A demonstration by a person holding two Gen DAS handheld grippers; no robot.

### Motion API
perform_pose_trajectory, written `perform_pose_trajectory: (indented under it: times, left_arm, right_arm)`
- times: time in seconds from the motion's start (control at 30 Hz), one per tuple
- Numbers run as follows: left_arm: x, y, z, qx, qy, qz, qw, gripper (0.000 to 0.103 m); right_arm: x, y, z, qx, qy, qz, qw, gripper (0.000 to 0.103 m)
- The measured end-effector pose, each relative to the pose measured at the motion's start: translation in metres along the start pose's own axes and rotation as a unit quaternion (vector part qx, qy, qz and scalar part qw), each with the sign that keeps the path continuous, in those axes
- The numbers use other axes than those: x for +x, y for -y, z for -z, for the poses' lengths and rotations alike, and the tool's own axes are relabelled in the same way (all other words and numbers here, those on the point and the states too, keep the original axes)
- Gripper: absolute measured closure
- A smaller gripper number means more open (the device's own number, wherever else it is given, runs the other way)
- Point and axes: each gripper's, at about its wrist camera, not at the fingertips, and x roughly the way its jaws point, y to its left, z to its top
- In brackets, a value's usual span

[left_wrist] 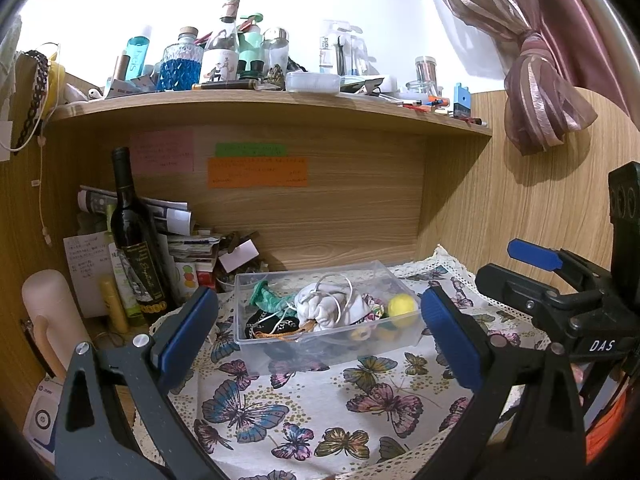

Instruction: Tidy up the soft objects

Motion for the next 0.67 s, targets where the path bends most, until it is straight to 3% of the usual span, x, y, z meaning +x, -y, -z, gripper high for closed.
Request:
perform_pose_trajectory:
  times: [0.67]
  left_arm:
    - [0.0025,0.003,-0.0002,0.0,-0.004,0.011,0.9999,0.0]
  right_arm:
    - [0.0039,-0.002,-0.0004,0.0,-0.005,-0.004,1.0,0.001]
